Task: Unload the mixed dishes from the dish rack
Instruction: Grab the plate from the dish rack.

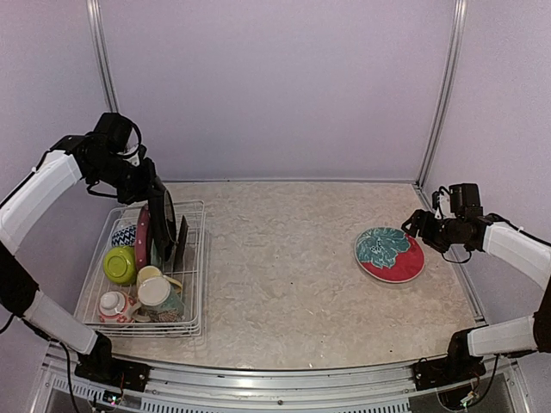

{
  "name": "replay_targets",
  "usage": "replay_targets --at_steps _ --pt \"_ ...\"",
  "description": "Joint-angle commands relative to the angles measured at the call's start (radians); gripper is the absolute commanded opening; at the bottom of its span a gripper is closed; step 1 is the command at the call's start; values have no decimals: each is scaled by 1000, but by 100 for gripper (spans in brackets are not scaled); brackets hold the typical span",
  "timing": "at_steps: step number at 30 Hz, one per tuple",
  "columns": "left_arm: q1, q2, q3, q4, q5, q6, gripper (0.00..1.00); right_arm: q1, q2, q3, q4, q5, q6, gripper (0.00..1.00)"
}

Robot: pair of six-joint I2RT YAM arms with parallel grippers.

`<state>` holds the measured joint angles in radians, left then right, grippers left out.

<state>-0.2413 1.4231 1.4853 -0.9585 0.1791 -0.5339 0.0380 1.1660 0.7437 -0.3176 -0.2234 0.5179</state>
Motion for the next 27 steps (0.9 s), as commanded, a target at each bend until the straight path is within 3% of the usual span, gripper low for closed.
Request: replay_targets --at_steps 1,10,17,22,27 --pt "5 -29 97 42 10 2 0 14 11 14 -4 2 -1 81" --pt "4 -73 143 2 60 -9 0 16 39 25 13 -11 3 81" --pt "-15 -157 149 100 172 32 0 21 43 42 3 -8 -1 81" --pt "-97 -181 202 126 194 70 0 24 42 51 -2 -9 -1 81" --pt "-256 -190 224 231 135 164 0 36 43 49 7 -19 10 81"
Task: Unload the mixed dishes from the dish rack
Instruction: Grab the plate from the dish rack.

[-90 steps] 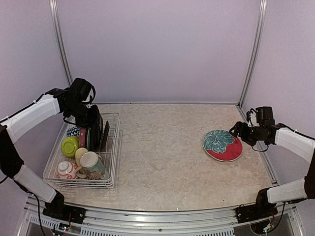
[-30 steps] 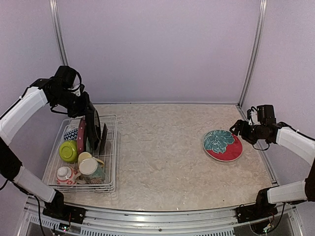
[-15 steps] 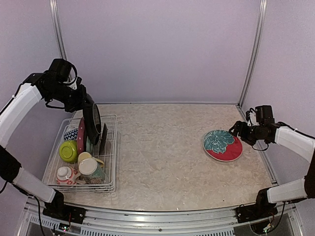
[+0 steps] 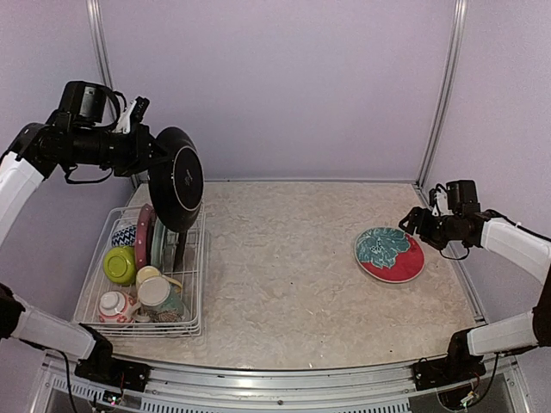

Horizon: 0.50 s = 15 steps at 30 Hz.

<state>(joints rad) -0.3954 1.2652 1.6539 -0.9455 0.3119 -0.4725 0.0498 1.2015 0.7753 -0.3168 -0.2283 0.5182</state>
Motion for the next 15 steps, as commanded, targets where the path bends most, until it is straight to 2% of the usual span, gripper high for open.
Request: replay_targets --at_steps 1,7,10,15 --pt "-147 -30 51 240 -35 142 0 30 9 18 10 -19 12 81" --pt "-448 39 -38 453 -434 479 0 89 31 48 25 -19 38 82" --pt "-554 124 -94 595 -624 646 0 131 54 67 48 -46 63 83" --pt "-685 290 -228 965 -844 939 0 166 71 53 170 -197 159 85"
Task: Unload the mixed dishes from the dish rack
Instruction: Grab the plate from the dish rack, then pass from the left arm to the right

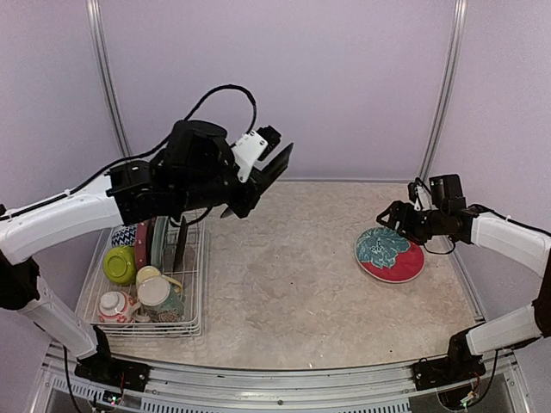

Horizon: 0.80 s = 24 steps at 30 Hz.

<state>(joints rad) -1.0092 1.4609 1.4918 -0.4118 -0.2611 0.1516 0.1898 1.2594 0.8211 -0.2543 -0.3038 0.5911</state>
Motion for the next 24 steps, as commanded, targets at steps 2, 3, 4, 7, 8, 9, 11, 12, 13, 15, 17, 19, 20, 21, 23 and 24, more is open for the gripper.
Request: replay_targets --at_steps 2,3,4,7,8,9,11,12,13,15,17,19,20,21,23,24 --pt "-103 156 -98 538 -310 390 0 31 2 -10 163 -162 130 86" --pt "-117 182 -113 592 -327 426 0 33 -4 -14 184 -177 149 86" --pt "-132 211 -121 627 -337 462 0 34 -12 -16 200 -190 167 86" --pt "-170 277 -129 717 -379 572 0 36 -26 -21 249 -235 213 88" --pt "-181 308 -136 761 -390 612 0 38 -25 -23 266 -249 226 88" --pt "-196 331 -138 787 -397 644 0 44 -21 -23 290 -258 237 88" --pt "-205 365 -127 794 -397 647 0 62 -4 -23 324 -265 258 89" --pt "-207 372 -123 787 -390 633 0 73 11 -24 345 -274 270 90" --pt "-208 374 -120 780 -381 623 0 85 29 -25 370 -288 285 90" --pt "-207 378 -113 774 -374 620 0 121 70 -22 416 -316 310 90" --pt "-208 386 -108 758 -365 627 0 154 105 -7 441 -316 327 89" --pt "-209 398 -105 742 -362 638 0 181 132 12 449 -309 331 89" --pt "-210 406 -105 739 -364 644 0 190 140 19 449 -302 332 89" --pt "-210 413 -106 736 -367 649 0 194 142 23 451 -292 335 89" --pt "-209 420 -109 741 -379 658 0 196 130 16 446 -262 346 89" --pt "-209 422 -111 746 -384 663 0 195 116 10 435 -239 347 89"
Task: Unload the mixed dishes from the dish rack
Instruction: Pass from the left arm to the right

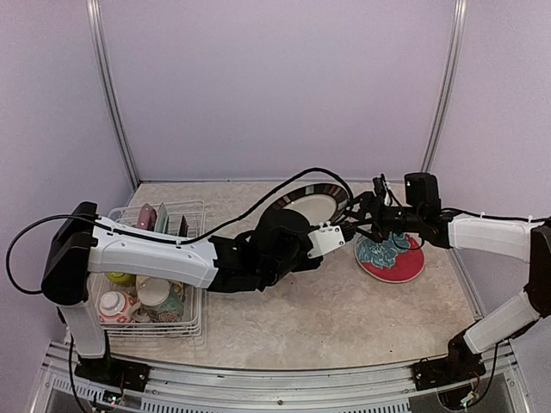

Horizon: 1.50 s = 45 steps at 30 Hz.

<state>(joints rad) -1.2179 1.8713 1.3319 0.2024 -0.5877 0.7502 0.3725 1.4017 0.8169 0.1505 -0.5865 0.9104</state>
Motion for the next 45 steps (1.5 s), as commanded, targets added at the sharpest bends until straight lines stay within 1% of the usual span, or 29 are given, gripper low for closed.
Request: replay_targets --at_steps 1,5,8,12,16,19,23,26,29,30,33,36,37,40,41,42,44,45 --pt "0 14 47 136 -64 65 0 12 -41 13 10 74 22 89" --pt "0 15 40 147 -80 70 0 2 -98 21 -113 175 -24 90" --pt "-1 15 37 142 -80 72 0 -9 -138 29 -144 206 -37 90" --pt "-5 21 40 132 -72 79 0 -7 -135 50 -134 186 -24 90" --pt "-11 36 60 108 -65 82 0 34 -36 107 -123 122 -13 87" --pt "-17 52 73 107 -67 96 0 64 45 146 -143 104 0 76" --pt "-17 64 79 98 -63 106 0 69 87 127 -80 77 72 60" --pt "-17 69 86 71 -51 99 0 71 112 129 -68 66 95 54" --pt "-17 71 94 27 -33 85 0 71 147 119 -6 31 130 43" --pt "-17 72 96 22 -29 81 0 71 157 116 13 22 144 38" --pt "-9 74 103 -3 -27 67 0 71 176 98 82 10 180 18" --pt "1 74 107 -20 -32 54 0 69 185 91 119 17 194 3" --pt "3 74 107 -24 -35 50 0 70 187 91 125 21 195 0" --pt "7 73 121 -78 -42 -1 0 66 190 86 170 15 209 0" --pt "9 71 125 -108 -40 -26 5 64 189 81 198 8 218 0" --pt "10 67 126 -129 -38 -52 14 60 190 74 224 0 229 0" --pt "14 59 121 -158 -35 -108 54 50 190 59 273 -14 245 0" --pt "20 51 122 -208 -19 -150 68 46 189 56 295 -19 246 0"
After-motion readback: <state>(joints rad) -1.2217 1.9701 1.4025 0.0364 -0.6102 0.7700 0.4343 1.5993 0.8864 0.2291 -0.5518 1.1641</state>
